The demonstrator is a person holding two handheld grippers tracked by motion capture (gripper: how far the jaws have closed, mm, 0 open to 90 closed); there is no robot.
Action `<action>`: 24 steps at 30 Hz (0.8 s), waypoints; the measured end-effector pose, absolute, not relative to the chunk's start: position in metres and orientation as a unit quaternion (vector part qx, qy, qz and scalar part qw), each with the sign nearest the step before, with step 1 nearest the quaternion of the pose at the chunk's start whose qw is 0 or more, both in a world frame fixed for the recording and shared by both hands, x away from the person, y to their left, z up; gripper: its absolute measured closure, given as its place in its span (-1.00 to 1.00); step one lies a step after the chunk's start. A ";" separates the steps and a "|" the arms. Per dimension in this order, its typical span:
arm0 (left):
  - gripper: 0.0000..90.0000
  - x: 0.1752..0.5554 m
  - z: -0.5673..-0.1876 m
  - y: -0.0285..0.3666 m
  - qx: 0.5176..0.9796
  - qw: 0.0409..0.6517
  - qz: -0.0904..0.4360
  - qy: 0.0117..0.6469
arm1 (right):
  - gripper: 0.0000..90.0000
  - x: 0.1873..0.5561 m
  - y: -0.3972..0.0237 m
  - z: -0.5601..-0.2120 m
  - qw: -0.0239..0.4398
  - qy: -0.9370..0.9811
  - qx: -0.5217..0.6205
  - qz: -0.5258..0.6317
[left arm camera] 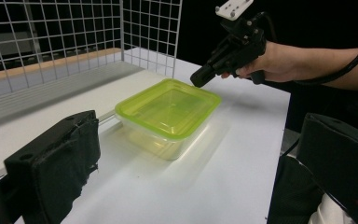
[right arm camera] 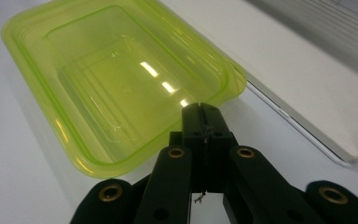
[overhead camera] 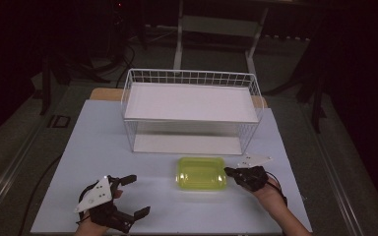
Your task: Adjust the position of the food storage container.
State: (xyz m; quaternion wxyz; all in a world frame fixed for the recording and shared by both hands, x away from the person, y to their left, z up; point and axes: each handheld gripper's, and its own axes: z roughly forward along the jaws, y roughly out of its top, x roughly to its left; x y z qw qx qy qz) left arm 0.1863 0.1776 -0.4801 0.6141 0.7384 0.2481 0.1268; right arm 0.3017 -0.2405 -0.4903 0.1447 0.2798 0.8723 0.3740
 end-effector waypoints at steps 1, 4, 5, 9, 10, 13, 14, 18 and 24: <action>-1.00 0.186 -0.480 0.178 0.739 0.614 0.127 0.247 | 1.00 0.301 -0.239 -0.490 0.144 0.872 0.280 0.375; -1.00 0.186 -0.480 0.178 0.739 0.613 0.127 0.247 | 1.00 0.301 -0.233 -0.491 0.142 0.874 0.272 0.377; -1.00 0.186 -0.480 0.178 0.739 0.614 0.127 0.247 | 1.00 0.301 -0.231 -0.491 0.142 0.875 0.270 0.377; -1.00 0.186 -0.480 0.177 0.741 0.612 0.129 0.246 | 1.00 0.302 -0.224 -0.491 0.143 0.877 0.263 0.377; -1.00 0.185 -0.480 0.177 0.741 0.611 0.128 0.245 | 1.00 0.302 -0.223 -0.491 0.143 0.877 0.263 0.376; -1.00 0.185 -0.480 0.177 0.741 0.611 0.127 0.246 | 1.00 0.303 -0.219 -0.491 0.143 0.877 0.261 0.378; -1.00 0.185 -0.480 0.176 0.741 0.612 0.127 0.246 | 1.00 0.303 -0.217 -0.491 0.143 0.877 0.259 0.377; -1.00 0.185 -0.481 0.176 0.743 0.608 0.129 0.246 | 1.00 0.305 -0.210 -0.492 0.142 0.879 0.252 0.379; -1.00 0.186 -0.481 0.175 0.744 0.606 0.131 0.248 | 0.99 0.301 -0.209 -0.486 0.143 0.876 0.247 0.390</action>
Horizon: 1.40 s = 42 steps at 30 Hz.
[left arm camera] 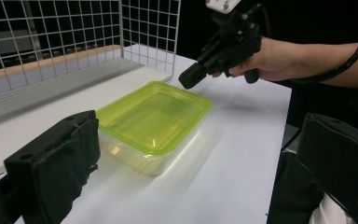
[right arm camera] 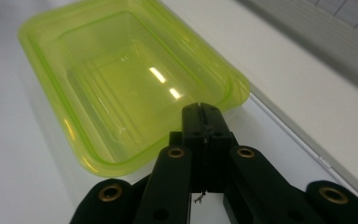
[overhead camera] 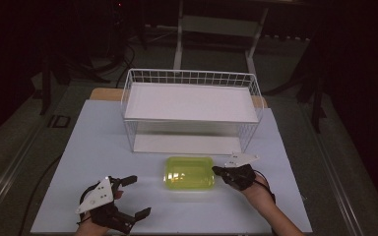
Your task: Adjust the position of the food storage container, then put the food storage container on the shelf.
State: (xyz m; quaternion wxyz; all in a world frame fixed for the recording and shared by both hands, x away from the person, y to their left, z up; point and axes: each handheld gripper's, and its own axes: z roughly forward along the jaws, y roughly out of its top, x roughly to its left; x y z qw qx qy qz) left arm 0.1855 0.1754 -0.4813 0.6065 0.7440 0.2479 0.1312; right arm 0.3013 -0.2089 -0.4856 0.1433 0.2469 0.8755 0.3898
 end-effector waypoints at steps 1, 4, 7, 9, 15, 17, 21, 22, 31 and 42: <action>-1.00 0.186 -0.481 0.175 0.744 0.606 0.131 0.248 | 0.92 0.299 -0.209 -0.483 0.140 0.873 0.248 0.395; -1.00 0.186 -0.482 0.175 0.742 0.608 0.127 0.252 | 0.66 0.291 -0.210 -0.476 0.142 0.864 0.251 0.412; -1.00 0.188 -0.482 0.175 0.733 0.616 0.122 0.261 | 0.14 0.282 -0.212 -0.470 0.144 0.852 0.261 0.431; -1.00 0.189 -0.481 0.175 0.731 0.618 0.121 0.265 | 0.00 0.280 -0.212 -0.469 0.146 0.849 0.261 0.435; -1.00 0.206 -0.475 0.171 0.753 0.588 0.119 0.271 | -0.64 0.273 -0.216 -0.461 0.142 0.829 0.279 0.463; -1.00 0.208 -0.474 0.171 0.758 0.584 0.118 0.263 | -0.64 0.273 -0.216 -0.460 0.142 0.829 0.279 0.464; -1.00 0.220 -0.471 0.164 0.766 0.581 0.106 0.255 | -0.60 0.271 -0.216 -0.455 0.119 0.828 0.267 0.479; -1.00 0.226 -0.469 0.159 0.767 0.579 0.094 0.259 | -0.55 0.270 -0.215 -0.454 0.119 0.826 0.260 0.485; -1.00 0.238 -0.467 0.144 0.781 0.561 0.081 0.262 | -0.46 0.268 -0.214 -0.449 0.141 0.819 0.279 0.481; -1.00 0.259 -0.458 0.125 0.779 0.546 0.083 0.297 | -0.74 0.273 -0.213 -0.446 0.156 0.807 0.318 0.472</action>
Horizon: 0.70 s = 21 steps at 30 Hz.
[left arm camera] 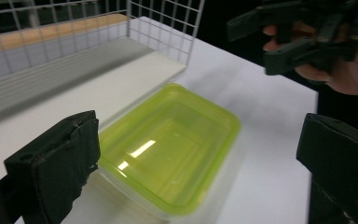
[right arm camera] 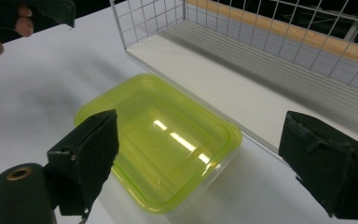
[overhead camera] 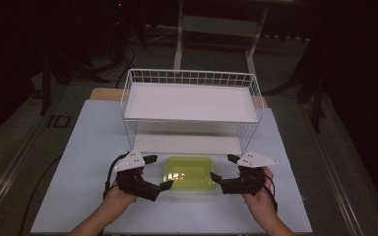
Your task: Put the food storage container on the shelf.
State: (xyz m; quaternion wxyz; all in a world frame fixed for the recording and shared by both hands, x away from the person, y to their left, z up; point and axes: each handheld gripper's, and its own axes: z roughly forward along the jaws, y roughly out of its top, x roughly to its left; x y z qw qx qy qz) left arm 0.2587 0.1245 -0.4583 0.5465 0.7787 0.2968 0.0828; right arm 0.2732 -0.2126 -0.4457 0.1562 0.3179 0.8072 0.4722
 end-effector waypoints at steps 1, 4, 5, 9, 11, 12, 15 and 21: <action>-1.00 0.261 -0.459 0.123 0.780 0.542 0.081 0.301 | -0.75 0.274 -0.212 -0.447 0.157 0.807 0.323 0.469; -1.00 0.268 -0.466 0.119 0.782 0.533 0.079 0.312 | -0.77 0.279 -0.209 -0.452 0.155 0.801 0.338 0.469; -1.00 0.270 -0.468 0.119 0.783 0.532 0.081 0.312 | -0.77 0.280 -0.209 -0.455 0.154 0.802 0.343 0.464; -1.00 0.276 -0.478 0.117 0.779 0.519 0.082 0.342 | -0.77 0.282 -0.206 -0.464 0.143 0.812 0.342 0.451; -1.00 0.279 -0.482 0.118 0.783 0.509 0.074 0.350 | -0.68 0.281 -0.206 -0.466 0.149 0.811 0.344 0.448; -1.00 0.280 -0.485 0.117 0.785 0.504 0.067 0.354 | -0.68 0.282 -0.205 -0.468 0.146 0.813 0.346 0.446; -0.81 0.282 -0.491 0.118 0.786 0.497 0.060 0.364 | -0.68 0.283 -0.203 -0.471 0.145 0.815 0.351 0.438; -0.58 0.289 -0.501 0.119 0.774 0.478 0.041 0.412 | -0.65 0.286 -0.200 -0.478 0.137 0.817 0.361 0.427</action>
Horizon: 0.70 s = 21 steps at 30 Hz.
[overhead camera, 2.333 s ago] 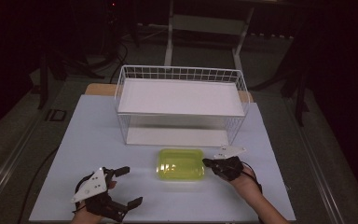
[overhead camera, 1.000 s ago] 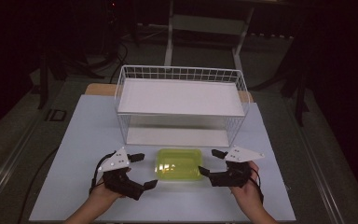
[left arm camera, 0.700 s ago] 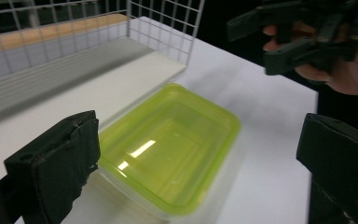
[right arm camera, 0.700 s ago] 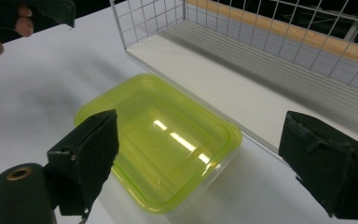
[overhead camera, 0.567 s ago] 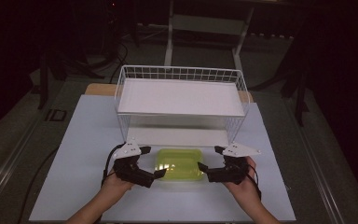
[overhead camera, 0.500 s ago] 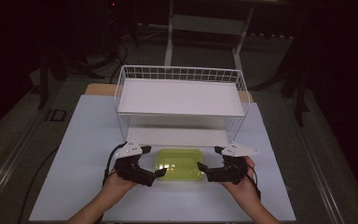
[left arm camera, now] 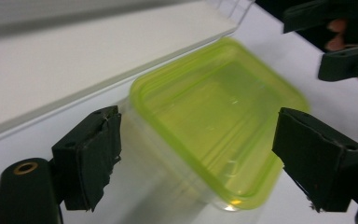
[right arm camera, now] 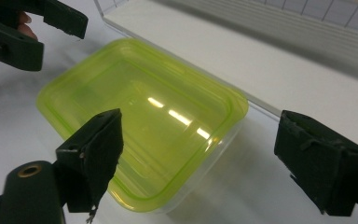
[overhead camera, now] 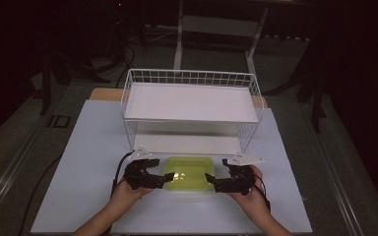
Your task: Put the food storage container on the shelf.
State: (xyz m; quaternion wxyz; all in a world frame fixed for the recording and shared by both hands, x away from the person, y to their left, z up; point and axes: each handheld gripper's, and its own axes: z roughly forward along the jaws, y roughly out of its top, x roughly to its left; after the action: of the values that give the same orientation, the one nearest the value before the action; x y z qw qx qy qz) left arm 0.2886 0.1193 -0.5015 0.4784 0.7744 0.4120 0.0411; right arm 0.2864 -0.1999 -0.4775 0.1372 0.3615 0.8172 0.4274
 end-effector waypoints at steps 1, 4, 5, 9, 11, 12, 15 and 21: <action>-0.50 0.289 -0.503 0.119 0.771 0.478 0.038 0.419 | -0.65 0.287 -0.199 -0.479 0.138 0.818 0.363 0.425; -0.35 0.291 -0.507 0.118 0.766 0.475 0.028 0.433 | -0.65 0.288 -0.198 -0.483 0.130 0.818 0.369 0.422; -0.29 0.293 -0.508 0.118 0.767 0.471 0.022 0.435 | -0.61 0.288 -0.198 -0.484 0.130 0.819 0.369 0.419; -0.09 0.297 -0.514 0.118 0.764 0.464 -0.001 0.448 | -0.59 0.288 -0.196 -0.488 0.125 0.823 0.371 0.412; 0.01 0.298 -0.517 0.118 0.762 0.464 -0.010 0.451 | -0.52 0.287 -0.196 -0.490 0.122 0.824 0.371 0.411; 0.06 0.298 -0.518 0.118 0.764 0.461 -0.013 0.451 | -0.52 0.287 -0.196 -0.491 0.118 0.825 0.371 0.409; 0.26 0.297 -0.521 0.118 0.764 0.462 -0.015 0.450 | -0.44 0.286 -0.196 -0.493 0.117 0.829 0.373 0.400; 0.42 0.288 -0.517 0.116 0.770 0.463 -0.002 0.438 | -0.17 0.284 -0.198 -0.498 0.114 0.839 0.374 0.378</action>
State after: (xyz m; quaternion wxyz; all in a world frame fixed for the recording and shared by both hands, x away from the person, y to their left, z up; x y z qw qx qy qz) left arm 0.2878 0.1157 -0.5170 0.4633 0.7703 0.4382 -0.0019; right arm 0.2837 -0.1980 -0.4983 0.1141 0.3739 0.8392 0.3781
